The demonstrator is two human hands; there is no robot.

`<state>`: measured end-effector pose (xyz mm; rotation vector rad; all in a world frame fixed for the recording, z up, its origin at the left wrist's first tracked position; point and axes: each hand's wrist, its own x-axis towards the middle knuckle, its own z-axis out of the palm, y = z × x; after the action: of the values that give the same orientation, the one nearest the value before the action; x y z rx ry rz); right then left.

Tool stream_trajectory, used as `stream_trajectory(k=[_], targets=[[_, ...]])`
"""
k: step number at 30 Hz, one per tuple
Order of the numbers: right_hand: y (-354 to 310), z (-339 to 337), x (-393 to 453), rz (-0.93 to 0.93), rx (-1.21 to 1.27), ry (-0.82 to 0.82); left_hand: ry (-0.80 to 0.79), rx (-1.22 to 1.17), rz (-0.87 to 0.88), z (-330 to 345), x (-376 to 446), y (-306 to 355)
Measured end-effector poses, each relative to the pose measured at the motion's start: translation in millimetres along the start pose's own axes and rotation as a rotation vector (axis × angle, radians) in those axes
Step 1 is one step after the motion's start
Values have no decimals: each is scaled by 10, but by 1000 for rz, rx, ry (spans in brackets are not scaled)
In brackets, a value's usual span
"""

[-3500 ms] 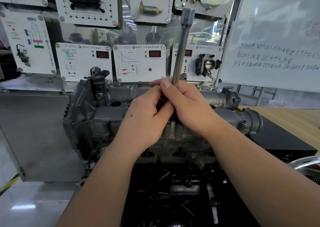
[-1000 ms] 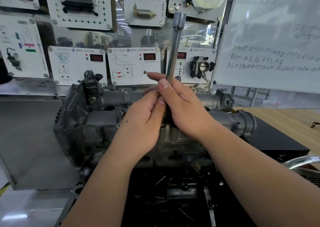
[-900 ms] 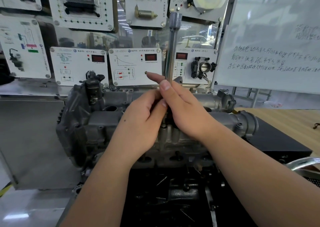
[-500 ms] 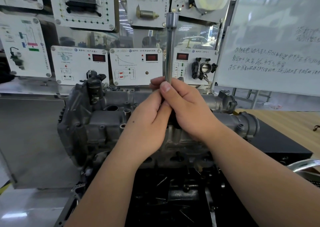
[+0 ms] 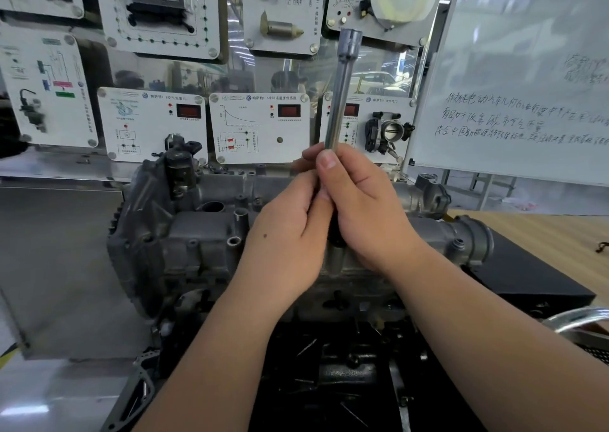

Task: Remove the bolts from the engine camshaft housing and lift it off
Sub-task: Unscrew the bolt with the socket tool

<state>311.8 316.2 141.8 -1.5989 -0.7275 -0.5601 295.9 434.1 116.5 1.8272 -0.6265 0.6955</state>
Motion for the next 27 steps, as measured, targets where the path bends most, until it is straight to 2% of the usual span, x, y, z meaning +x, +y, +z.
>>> stream_trajectory(k=[3,11,19,23,27], targets=[[15,-14,15,18,-8,-24,-26,-37,-1,-76,-11,-4],[15,10,1,25,-15,-41,85,-57,-10,-33,5,-31],[3,-17,6,40,-58,-70,-73,-102,-39,-156,27,-50],[-2,-3,-8,58,-77,-91,12,-115,-30,-123,15,-56],[-27,7,-35,31,-114,-46,45,-18,3,-65,9,-51]])
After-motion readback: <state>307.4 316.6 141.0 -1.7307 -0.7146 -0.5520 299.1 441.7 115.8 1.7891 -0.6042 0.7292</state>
